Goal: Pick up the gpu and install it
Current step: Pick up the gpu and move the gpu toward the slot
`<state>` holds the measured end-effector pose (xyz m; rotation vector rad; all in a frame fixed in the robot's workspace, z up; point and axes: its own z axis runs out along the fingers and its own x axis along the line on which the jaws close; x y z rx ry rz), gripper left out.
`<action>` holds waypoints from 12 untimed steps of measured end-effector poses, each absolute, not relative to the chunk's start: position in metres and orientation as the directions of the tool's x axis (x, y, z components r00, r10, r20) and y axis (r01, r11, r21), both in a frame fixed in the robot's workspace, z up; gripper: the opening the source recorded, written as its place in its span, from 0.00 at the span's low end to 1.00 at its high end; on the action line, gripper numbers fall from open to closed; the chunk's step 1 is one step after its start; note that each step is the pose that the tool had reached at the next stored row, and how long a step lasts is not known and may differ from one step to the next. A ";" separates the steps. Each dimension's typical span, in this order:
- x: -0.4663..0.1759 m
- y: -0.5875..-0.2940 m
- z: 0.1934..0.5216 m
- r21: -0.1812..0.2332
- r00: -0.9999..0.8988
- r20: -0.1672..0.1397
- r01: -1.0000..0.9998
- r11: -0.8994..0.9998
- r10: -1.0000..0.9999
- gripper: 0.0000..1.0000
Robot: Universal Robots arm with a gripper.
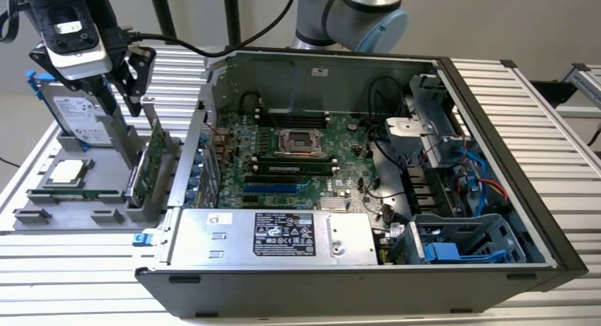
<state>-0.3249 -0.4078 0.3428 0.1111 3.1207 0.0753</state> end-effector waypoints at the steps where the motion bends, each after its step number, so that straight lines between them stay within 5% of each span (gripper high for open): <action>1: -0.325 -0.408 0.342 0.049 -0.997 -0.016 0.071 0.996 0.071 1.00; 12: -0.325 -0.408 0.335 0.049 -0.997 -0.016 0.071 0.996 0.071 1.00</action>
